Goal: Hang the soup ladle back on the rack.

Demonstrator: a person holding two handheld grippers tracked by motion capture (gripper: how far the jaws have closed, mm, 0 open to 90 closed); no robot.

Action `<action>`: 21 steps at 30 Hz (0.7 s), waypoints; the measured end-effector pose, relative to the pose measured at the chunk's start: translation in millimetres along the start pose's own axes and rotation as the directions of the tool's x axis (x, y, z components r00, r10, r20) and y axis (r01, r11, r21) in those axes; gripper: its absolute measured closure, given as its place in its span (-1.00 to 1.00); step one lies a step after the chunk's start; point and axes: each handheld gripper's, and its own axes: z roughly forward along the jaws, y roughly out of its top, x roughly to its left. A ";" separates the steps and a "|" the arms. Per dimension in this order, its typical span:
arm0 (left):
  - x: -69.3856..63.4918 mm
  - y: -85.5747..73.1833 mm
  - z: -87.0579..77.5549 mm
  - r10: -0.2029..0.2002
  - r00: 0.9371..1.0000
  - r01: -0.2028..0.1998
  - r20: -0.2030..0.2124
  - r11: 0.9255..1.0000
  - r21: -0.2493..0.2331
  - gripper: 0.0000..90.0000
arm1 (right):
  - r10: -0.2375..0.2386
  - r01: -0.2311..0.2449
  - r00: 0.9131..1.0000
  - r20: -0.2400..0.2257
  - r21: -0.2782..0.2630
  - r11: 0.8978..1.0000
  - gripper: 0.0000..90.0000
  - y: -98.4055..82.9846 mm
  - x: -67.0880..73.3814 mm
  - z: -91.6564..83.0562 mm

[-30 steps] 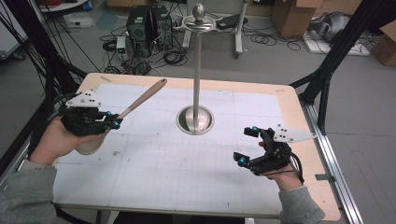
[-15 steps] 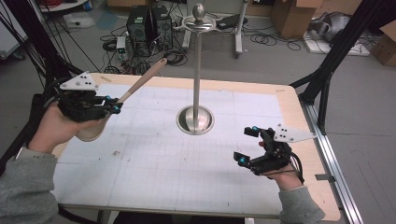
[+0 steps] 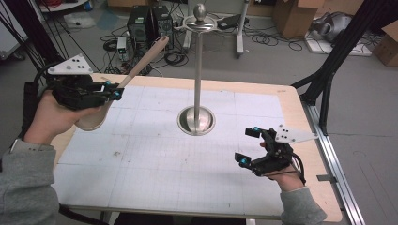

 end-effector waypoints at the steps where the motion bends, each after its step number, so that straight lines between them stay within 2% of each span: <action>1: 0.0 0.0 0.0 0.000 1.000 0.000 0.000 1.000 0.000 0.72 | 0.000 0.000 1.000 0.000 0.000 1.000 -0.99 0.0 0.0 0.0; 4: -0.5 5.6 -0.8 0.004 1.000 -0.004 0.000 1.000 -0.007 0.72 | 0.000 0.000 1.000 0.000 0.002 1.000 -0.99 0.2 0.1 -0.5; 6: 0.1 9.1 -1.0 -0.006 1.000 0.007 0.007 0.999 -0.031 0.72 | -0.008 0.008 1.000 0.002 -0.001 1.000 -0.99 0.5 -0.2 -0.7; 21: 0.5 12.9 5.1 -0.022 0.999 0.024 0.029 0.997 -0.070 0.72 | -0.007 0.007 1.000 0.001 -0.005 1.000 -0.99 1.3 0.4 -1.2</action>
